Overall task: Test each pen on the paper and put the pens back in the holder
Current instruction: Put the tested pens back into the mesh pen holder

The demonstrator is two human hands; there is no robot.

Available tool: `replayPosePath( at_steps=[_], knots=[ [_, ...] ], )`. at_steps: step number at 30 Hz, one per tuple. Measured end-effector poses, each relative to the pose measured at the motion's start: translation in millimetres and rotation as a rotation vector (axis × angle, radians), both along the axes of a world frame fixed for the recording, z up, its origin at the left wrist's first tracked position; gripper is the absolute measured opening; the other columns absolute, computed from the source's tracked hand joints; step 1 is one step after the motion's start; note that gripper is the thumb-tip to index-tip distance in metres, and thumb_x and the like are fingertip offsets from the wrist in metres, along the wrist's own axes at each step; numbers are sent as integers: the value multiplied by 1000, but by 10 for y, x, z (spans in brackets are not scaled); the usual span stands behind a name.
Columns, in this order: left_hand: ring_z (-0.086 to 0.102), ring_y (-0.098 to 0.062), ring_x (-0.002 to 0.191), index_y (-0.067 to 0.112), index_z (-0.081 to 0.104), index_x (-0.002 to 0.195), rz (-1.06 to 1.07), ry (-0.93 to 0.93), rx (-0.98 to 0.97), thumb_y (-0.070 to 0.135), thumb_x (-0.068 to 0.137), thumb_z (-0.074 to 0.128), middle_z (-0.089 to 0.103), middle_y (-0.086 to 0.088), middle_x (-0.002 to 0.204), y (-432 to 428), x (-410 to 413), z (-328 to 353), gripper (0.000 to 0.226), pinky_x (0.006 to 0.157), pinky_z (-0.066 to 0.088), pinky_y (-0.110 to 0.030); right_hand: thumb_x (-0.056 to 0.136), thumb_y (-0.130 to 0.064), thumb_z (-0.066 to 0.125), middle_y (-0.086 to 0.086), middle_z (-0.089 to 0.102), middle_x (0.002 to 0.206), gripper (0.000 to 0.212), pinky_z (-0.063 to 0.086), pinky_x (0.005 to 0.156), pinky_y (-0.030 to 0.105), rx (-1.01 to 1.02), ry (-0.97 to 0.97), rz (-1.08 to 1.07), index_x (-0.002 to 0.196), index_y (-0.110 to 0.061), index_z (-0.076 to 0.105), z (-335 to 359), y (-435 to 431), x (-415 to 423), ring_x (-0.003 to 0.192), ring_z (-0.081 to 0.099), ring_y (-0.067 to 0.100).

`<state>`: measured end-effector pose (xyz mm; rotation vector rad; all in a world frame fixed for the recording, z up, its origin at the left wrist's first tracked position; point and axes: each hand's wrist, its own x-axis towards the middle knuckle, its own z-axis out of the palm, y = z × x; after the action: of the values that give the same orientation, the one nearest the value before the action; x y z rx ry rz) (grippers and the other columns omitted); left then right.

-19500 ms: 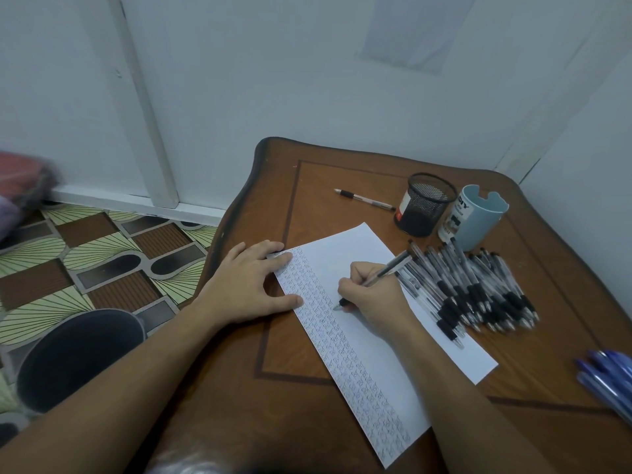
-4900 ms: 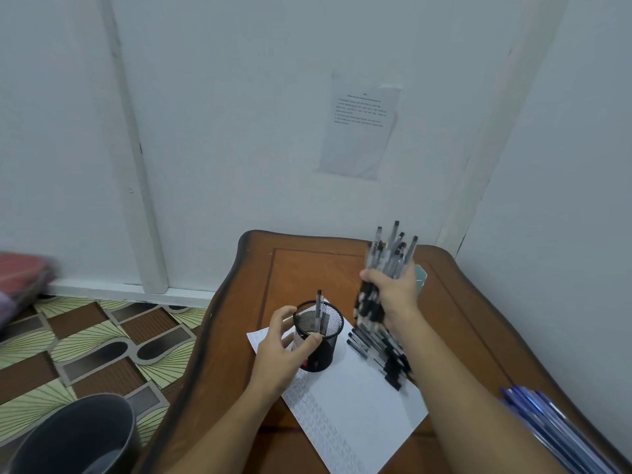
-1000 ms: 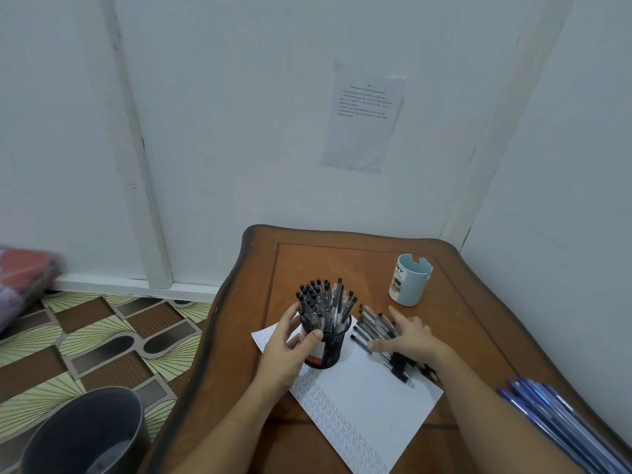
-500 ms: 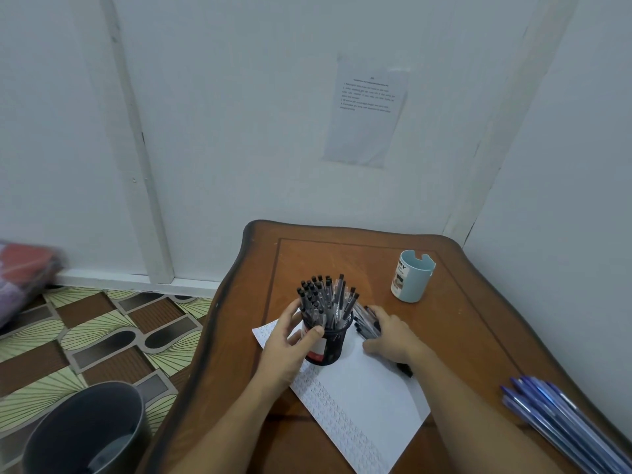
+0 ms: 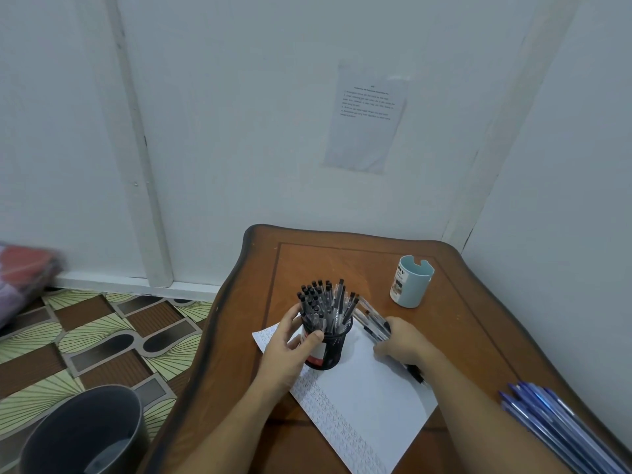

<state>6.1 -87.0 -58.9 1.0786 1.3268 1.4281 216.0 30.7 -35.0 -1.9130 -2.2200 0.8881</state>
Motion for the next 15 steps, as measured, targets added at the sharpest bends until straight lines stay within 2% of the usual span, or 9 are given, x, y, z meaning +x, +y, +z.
replayPosePath(
  at_steps=[3, 6, 8, 10, 13, 15],
  knots=[
    [48, 12, 102, 38, 39, 139, 3, 17, -1, 30, 88, 67, 46, 25, 124, 0, -3, -2, 59, 96, 42, -23, 85, -13, 67, 5, 59, 82, 14, 42, 63, 30, -19, 288, -130, 91, -14, 55, 77, 5, 76, 69, 53, 18],
    [47, 14, 101, 39, 40, 138, 0, 13, 0, 31, 87, 67, 46, 23, 127, 1, -2, -6, 59, 95, 42, -22, 91, -7, 63, 11, 59, 86, 9, 45, 66, 33, 19, 651, -286, 98, -9, 58, 272, 9, 36, 72, 53, 20],
    [48, 13, 102, 39, 40, 138, -4, 1, 7, 32, 87, 67, 47, 22, 129, 3, -3, -15, 59, 91, 40, -18, 93, -7, 60, 13, 57, 85, 9, 47, 64, 34, 12, 869, -380, 101, -6, 57, 482, 2, -79, 72, 51, 21],
    [48, 13, 103, 39, 40, 138, -3, -9, 9, 32, 86, 68, 47, 22, 129, 6, -1, -18, 58, 90, 40, -17, 93, -6, 59, 9, 53, 78, 5, 46, 62, 32, 24, 1059, -425, 94, -6, 54, 707, -20, -227, 67, 49, 18],
    [47, 16, 100, 42, 41, 134, 2, -8, 9, 31, 87, 67, 47, 29, 123, 5, -1, -17, 55, 84, 43, -10, 92, -4, 61, 5, 52, 75, 9, 46, 62, 29, 78, 1291, -455, 92, -9, 53, 953, -88, -479, 63, 48, 15],
    [47, 17, 99, 43, 42, 133, 4, -15, 14, 31, 87, 67, 46, 31, 122, 7, -4, -19, 54, 77, 44, -6, 91, -4, 61, 6, 54, 80, 11, 48, 66, 30, 122, 1343, -467, 95, -11, 53, 991, -152, -666, 66, 51, 15]
  ],
)
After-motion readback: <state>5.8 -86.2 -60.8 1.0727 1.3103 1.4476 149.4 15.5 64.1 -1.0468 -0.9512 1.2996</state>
